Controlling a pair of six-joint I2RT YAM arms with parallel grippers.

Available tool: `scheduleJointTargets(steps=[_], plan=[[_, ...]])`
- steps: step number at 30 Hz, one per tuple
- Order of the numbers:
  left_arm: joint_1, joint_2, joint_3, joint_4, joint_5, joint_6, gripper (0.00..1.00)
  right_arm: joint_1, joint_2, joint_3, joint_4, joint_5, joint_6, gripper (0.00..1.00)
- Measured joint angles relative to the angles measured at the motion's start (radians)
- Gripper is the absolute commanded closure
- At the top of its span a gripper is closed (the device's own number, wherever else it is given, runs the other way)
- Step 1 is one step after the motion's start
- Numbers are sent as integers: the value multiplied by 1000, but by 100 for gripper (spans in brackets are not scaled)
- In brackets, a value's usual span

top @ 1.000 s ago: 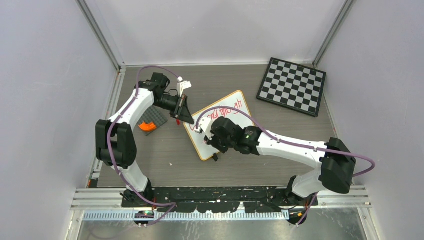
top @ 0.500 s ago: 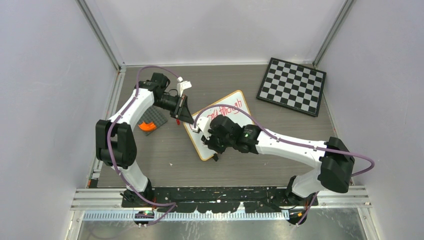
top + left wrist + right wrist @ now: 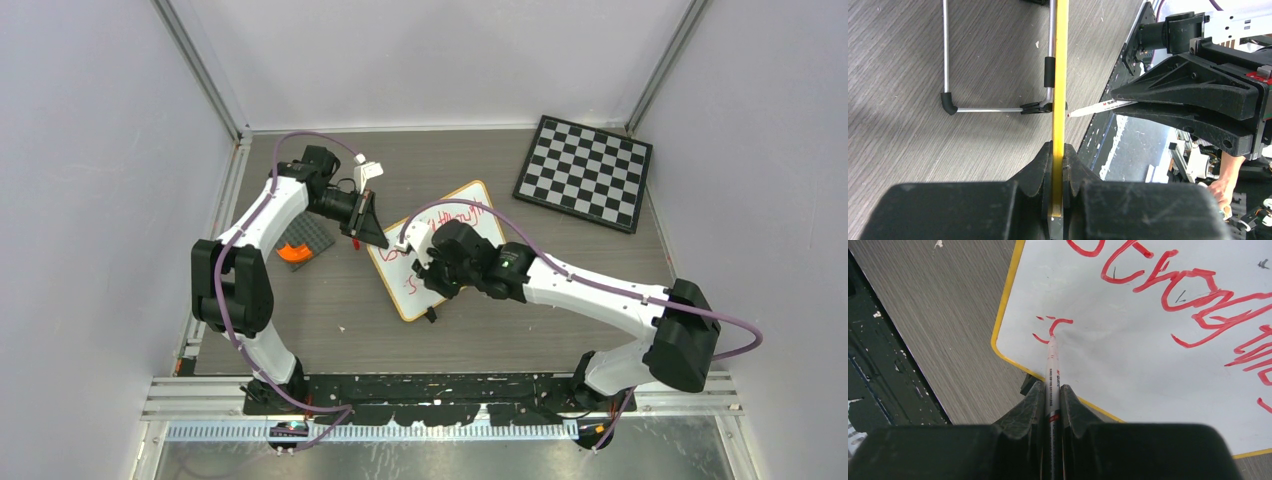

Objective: Write a sentence on the whiteboard

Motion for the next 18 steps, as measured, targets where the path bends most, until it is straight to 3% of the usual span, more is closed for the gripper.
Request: scheduleJointTargets(steps=[18], plan=[[0, 0, 0, 4, -4, 10, 100, -48, 38, -5, 6, 51, -6, 100]])
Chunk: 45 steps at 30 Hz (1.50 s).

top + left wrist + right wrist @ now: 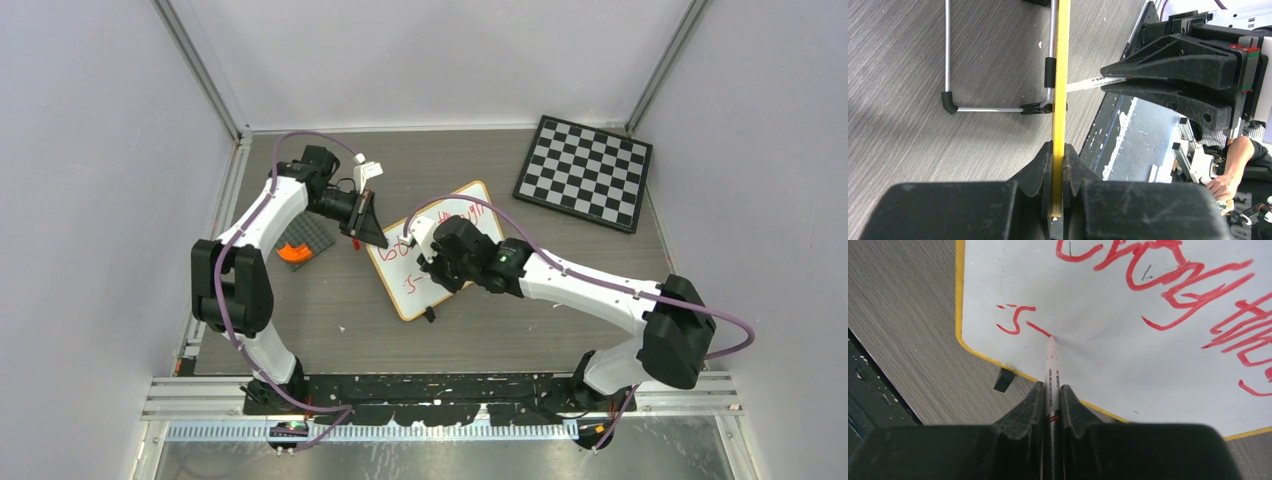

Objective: Write a sentence on the whiteboard

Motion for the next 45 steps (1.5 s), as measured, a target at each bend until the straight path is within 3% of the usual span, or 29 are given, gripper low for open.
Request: scheduleJointTargets(steps=[24, 45], plan=[[0, 0, 0, -2, 3, -5, 100, -12, -3, 67, -2, -40, 5, 100], [0, 0, 0, 1, -4, 6, 100, 6, 10, -28, -15, -48, 4, 100]])
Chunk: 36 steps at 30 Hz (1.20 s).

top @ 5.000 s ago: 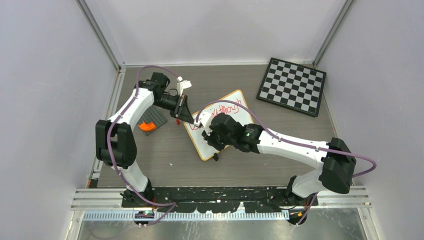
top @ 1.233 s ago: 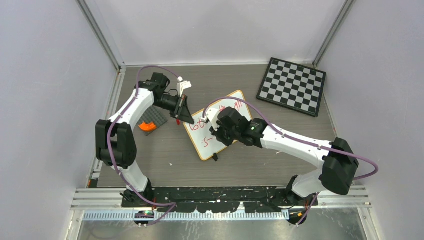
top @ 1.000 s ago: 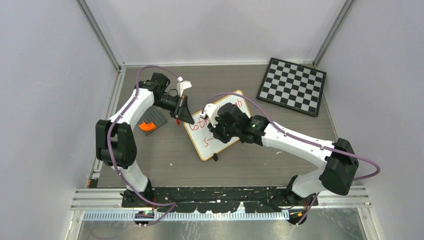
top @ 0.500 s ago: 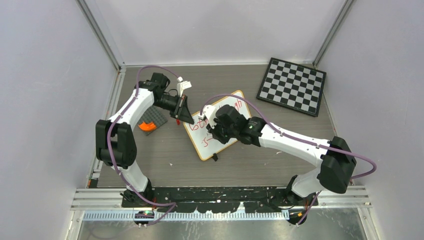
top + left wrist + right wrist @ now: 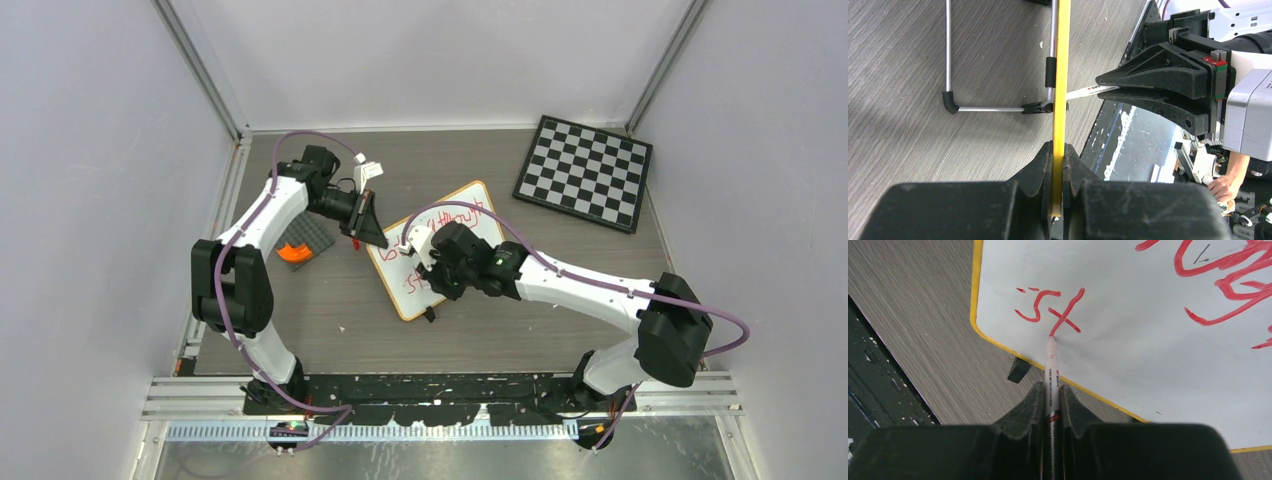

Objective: Write a sentence on the whiteboard

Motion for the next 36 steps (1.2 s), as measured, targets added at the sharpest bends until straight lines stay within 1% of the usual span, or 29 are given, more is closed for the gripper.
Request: scheduleJointTargets(steps=[13, 19, 28, 36], plan=[[0, 0, 0, -9, 0, 12, 100, -3, -11, 26, -53, 31, -27, 100], [0, 0, 0, -13, 0, 16, 100, -28, -54, 32, -72, -42, -13, 100], [0, 0, 0, -15, 0, 17, 100, -132, -107, 32, -82, -156, 52, 100], [0, 0, 0, -15, 1, 17, 100, -136, -118, -6, -44, -184, 95, 100]])
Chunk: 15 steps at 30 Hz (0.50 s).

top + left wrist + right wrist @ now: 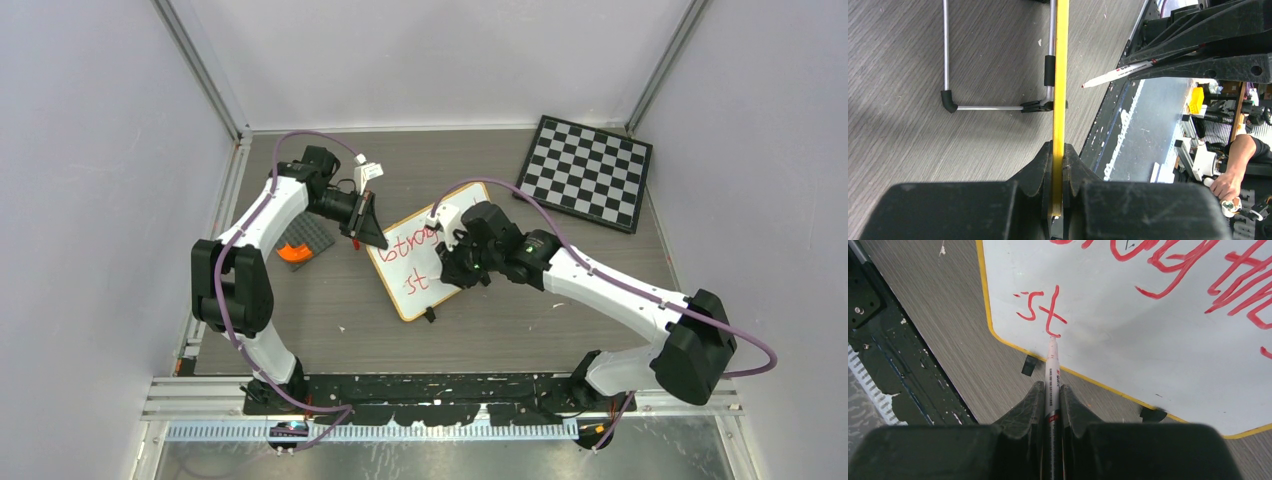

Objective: Write a sentence on the whiteboard

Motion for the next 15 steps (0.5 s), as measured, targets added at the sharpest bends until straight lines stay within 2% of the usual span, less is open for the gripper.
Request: scheduleJointTargets(steps=[15], plan=[[-1, 0, 0, 0, 0, 0, 100, 5, 44, -1, 69, 48, -10, 100]])
